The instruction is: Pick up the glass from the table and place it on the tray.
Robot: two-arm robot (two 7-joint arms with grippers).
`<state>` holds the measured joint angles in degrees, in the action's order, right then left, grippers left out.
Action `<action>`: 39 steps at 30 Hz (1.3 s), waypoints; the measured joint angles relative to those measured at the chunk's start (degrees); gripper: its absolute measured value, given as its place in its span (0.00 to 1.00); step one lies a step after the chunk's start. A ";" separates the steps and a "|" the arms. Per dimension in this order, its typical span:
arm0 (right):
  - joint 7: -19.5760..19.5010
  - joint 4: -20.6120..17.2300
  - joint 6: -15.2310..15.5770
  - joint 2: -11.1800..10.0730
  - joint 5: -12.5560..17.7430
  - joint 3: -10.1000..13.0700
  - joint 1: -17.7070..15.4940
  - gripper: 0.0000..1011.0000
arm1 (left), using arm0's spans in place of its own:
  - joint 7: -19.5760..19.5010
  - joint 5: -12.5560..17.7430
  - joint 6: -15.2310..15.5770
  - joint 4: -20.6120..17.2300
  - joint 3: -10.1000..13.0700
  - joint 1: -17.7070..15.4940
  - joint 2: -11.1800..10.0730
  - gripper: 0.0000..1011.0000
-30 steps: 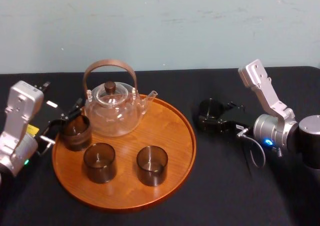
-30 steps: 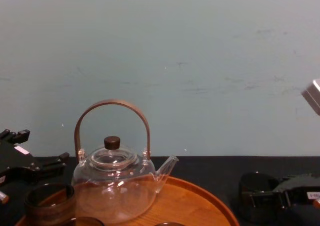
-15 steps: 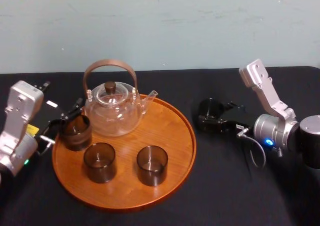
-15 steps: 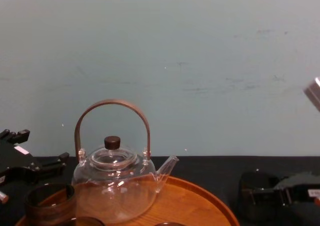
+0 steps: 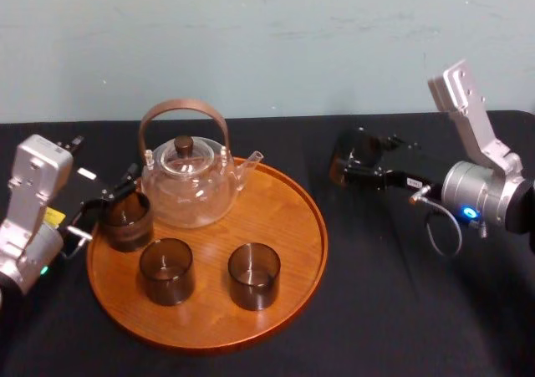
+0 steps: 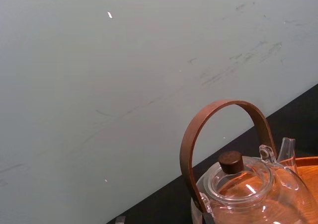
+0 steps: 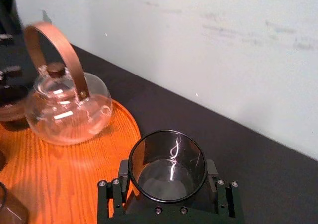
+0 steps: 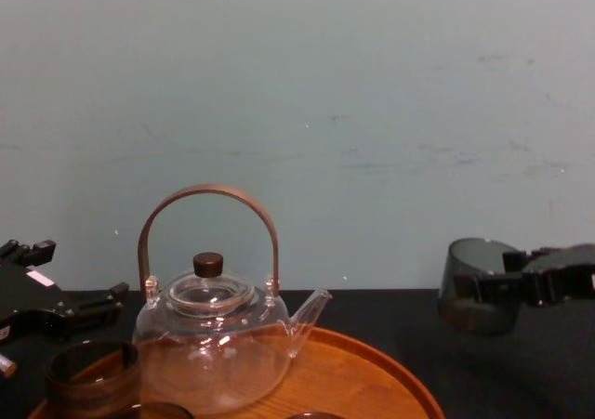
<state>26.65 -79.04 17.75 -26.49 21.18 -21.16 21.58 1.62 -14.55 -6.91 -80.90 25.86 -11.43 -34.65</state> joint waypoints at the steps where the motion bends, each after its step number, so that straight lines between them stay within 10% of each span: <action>1: 0.19 -0.84 0.01 -0.40 0.28 0.02 -0.01 0.89 | 0.00 0.00 0.00 0.00 0.00 0.00 0.00 0.99; 18: 5.28 -2.18 -1.81 -1.76 1.12 -5.87 2.45 0.89 | 0.00 0.00 0.00 0.00 0.00 0.00 0.00 0.99; 39: 12.83 5.46 -8.66 -0.95 1.41 -12.77 7.40 0.89 | 0.00 0.00 0.00 0.00 0.00 0.00 0.00 0.99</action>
<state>39.48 -73.58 9.10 -27.43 22.58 -33.92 28.98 1.62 -14.55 -6.91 -80.90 25.86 -11.43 -34.65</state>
